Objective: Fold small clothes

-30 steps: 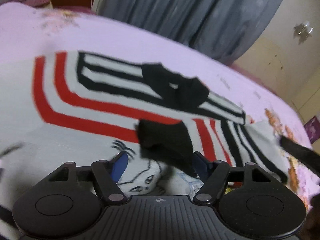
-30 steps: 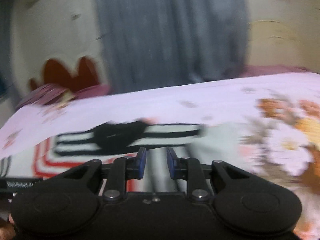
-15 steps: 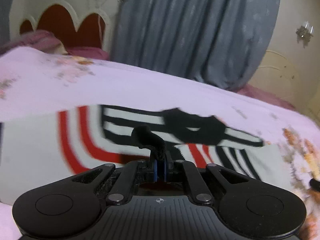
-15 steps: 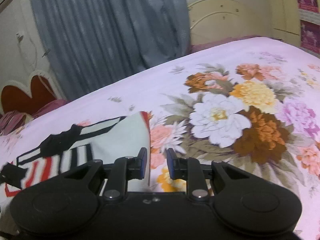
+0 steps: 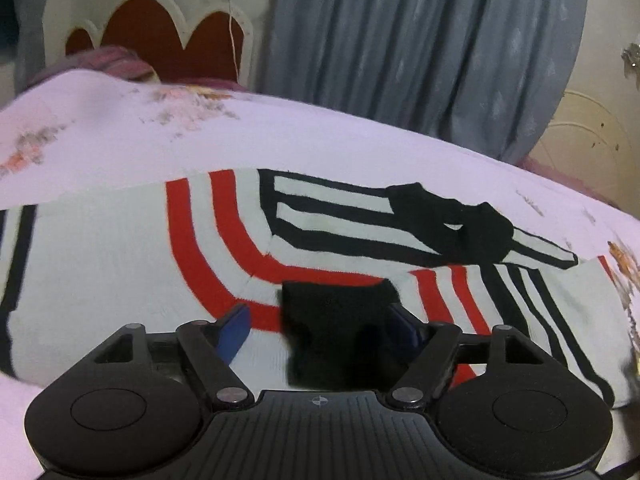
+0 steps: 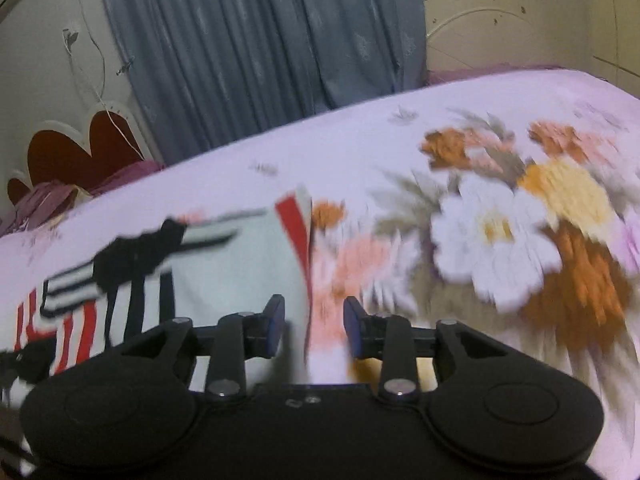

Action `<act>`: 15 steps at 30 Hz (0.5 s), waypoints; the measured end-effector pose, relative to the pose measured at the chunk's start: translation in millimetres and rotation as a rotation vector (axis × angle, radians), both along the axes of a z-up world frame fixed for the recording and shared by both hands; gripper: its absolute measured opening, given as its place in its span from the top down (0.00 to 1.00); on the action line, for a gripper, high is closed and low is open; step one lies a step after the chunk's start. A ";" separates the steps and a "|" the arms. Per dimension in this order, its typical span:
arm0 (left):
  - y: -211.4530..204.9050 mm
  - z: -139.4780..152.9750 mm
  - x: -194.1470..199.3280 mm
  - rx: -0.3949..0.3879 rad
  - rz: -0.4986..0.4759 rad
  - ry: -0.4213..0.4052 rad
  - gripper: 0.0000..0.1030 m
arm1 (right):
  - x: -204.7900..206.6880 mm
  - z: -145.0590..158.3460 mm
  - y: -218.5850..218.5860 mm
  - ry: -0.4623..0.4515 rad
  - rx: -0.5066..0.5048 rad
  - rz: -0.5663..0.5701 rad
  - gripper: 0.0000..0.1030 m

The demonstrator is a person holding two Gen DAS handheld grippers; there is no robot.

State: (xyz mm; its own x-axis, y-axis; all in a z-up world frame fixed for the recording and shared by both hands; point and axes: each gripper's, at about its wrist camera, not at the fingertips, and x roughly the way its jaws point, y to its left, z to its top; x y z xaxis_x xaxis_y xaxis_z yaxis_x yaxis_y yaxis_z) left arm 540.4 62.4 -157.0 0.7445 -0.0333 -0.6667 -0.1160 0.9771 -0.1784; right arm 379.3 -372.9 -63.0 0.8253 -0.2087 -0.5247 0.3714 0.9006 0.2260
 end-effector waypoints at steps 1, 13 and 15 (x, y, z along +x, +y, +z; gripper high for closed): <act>2.0 -1.0 3.8 -0.019 -0.004 0.008 0.40 | 11.3 1.7 -5.9 0.006 0.003 0.006 0.65; -25.0 -3.1 25.1 -0.026 -0.076 0.012 0.94 | 60.0 -21.8 -31.5 0.146 -0.052 0.046 0.99; -23.9 -8.2 27.6 -0.011 -0.073 0.032 0.94 | 60.7 -27.3 -43.6 0.165 -0.022 0.023 1.00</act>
